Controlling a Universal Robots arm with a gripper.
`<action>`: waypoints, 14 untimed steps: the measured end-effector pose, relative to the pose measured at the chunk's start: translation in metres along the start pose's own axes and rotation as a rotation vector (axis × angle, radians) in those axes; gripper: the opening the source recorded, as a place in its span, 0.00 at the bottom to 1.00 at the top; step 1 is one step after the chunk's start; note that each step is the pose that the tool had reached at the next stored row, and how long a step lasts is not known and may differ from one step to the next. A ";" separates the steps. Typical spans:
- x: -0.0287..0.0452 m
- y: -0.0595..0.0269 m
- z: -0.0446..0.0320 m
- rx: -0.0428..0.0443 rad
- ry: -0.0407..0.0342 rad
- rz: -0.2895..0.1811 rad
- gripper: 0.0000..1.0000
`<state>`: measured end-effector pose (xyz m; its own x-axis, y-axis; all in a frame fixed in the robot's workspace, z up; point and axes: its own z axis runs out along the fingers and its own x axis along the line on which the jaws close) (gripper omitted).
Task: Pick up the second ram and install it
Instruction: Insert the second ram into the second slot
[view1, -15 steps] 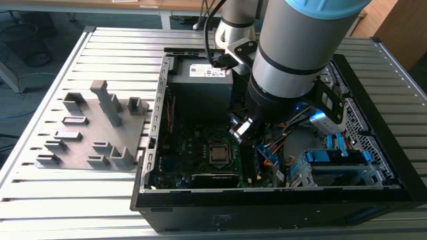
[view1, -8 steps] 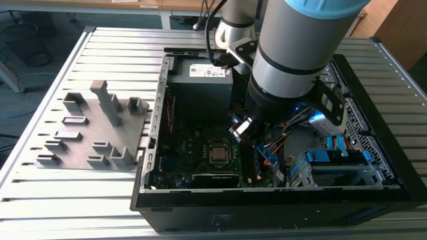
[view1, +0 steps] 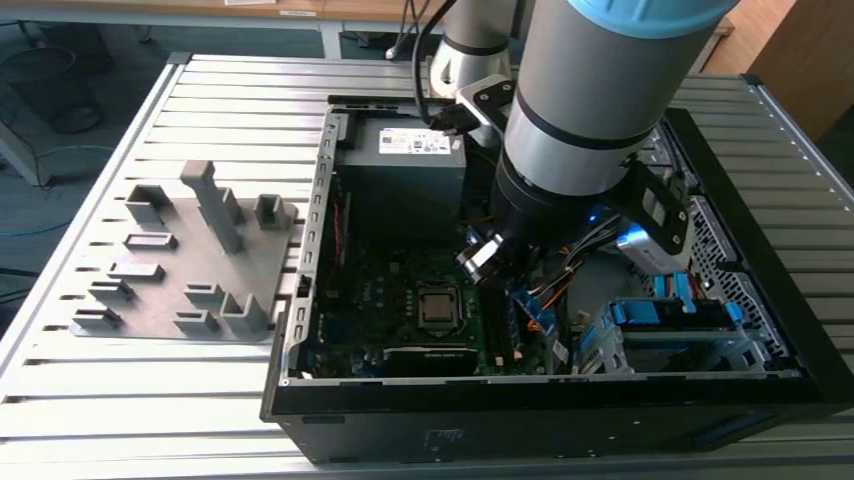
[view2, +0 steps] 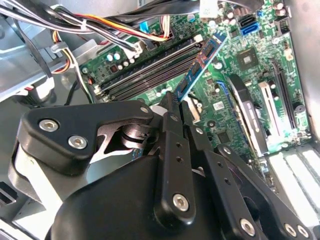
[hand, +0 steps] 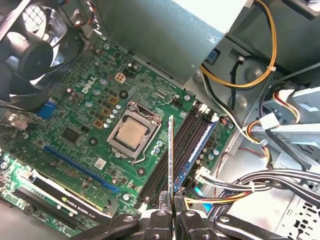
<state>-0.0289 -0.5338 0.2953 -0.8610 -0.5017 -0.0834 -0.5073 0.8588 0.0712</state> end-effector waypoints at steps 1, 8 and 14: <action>0.0000 0.0000 0.0000 0.0004 -0.0003 0.004 0.14; 0.0000 0.0000 0.0000 0.0027 -0.0022 0.031 0.14; 0.0000 0.0000 0.0000 0.0048 -0.0040 0.056 0.14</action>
<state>-0.0289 -0.5338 0.2953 -0.8881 -0.4521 -0.0834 -0.4578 0.8862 0.0712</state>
